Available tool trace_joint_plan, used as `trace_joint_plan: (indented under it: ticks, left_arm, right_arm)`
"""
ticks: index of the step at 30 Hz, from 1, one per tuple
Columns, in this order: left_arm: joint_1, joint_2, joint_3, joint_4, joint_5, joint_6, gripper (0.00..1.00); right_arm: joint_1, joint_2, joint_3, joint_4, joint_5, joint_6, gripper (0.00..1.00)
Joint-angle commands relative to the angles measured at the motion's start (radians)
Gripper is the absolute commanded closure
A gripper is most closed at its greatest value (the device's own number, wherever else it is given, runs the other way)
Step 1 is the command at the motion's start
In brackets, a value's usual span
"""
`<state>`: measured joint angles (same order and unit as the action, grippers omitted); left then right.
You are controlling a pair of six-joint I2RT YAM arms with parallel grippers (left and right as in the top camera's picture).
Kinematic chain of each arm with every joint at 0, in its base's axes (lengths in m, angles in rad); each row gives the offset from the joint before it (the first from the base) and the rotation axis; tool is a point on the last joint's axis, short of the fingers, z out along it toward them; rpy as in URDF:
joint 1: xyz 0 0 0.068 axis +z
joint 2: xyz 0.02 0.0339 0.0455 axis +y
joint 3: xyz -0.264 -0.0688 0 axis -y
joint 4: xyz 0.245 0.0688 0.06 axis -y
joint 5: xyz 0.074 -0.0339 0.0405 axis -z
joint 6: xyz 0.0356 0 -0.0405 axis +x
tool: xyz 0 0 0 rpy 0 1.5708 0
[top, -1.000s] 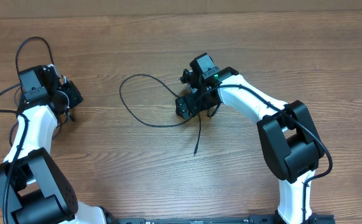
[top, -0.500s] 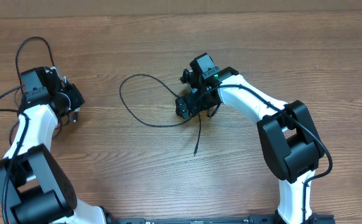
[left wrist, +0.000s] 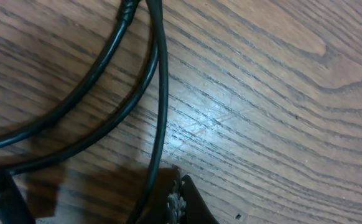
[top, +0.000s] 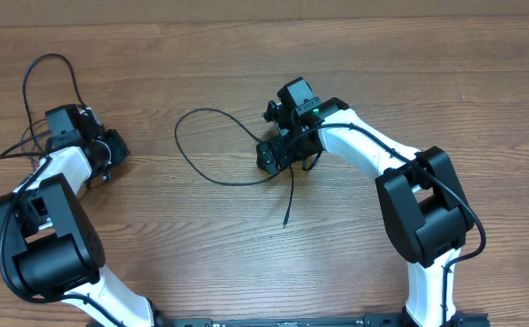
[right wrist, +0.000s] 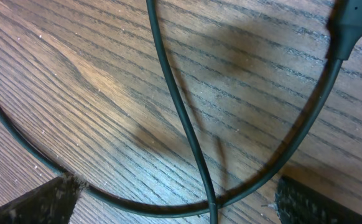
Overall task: Untangle cables
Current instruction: 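Move the left gripper right, away from the left cable pile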
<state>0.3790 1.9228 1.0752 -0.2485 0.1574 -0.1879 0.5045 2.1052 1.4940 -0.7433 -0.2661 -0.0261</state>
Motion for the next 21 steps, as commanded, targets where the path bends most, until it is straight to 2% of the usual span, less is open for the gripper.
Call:
trace_joint_plan:
  ticks: [1,5,10,15,18,20,21]
  left_arm:
    - [0.014,0.044,-0.012,-0.032,-0.136,-0.011,0.94]
    - [0.045,0.044,-0.009,-0.055,-0.168,-0.011,0.90]
    - [0.095,0.044,0.024,-0.124,-0.146,-0.021,0.91]
    - [0.139,0.044,0.037,-0.140,-0.038,-0.023,0.96]
    - [0.142,0.044,0.037,-0.121,0.013,-0.022,0.92]
    - [0.142,0.044,0.037,-0.116,0.081,-0.022,0.87]
    - [0.140,0.045,0.037,-0.116,0.129,-0.022,0.96]
  right_arm:
    - [0.000,0.005,-0.011,0.006,-0.008,0.000,0.00]
    - [0.000,0.005,-0.011,0.006,-0.008,0.000,0.00]
    - [0.000,0.005,-0.011,0.006,-0.008,0.000,0.00]
    - [0.000,0.005,-0.011,0.006,-0.008,0.000,0.00]
    - [0.000,0.004,-0.011,0.006,-0.008,0.000,0.00]
    - [0.000,0.005,-0.011,0.006,-0.008,0.000,0.00]
    - [0.000,0.005,-0.011,0.006,-0.008,0.000,0.00]
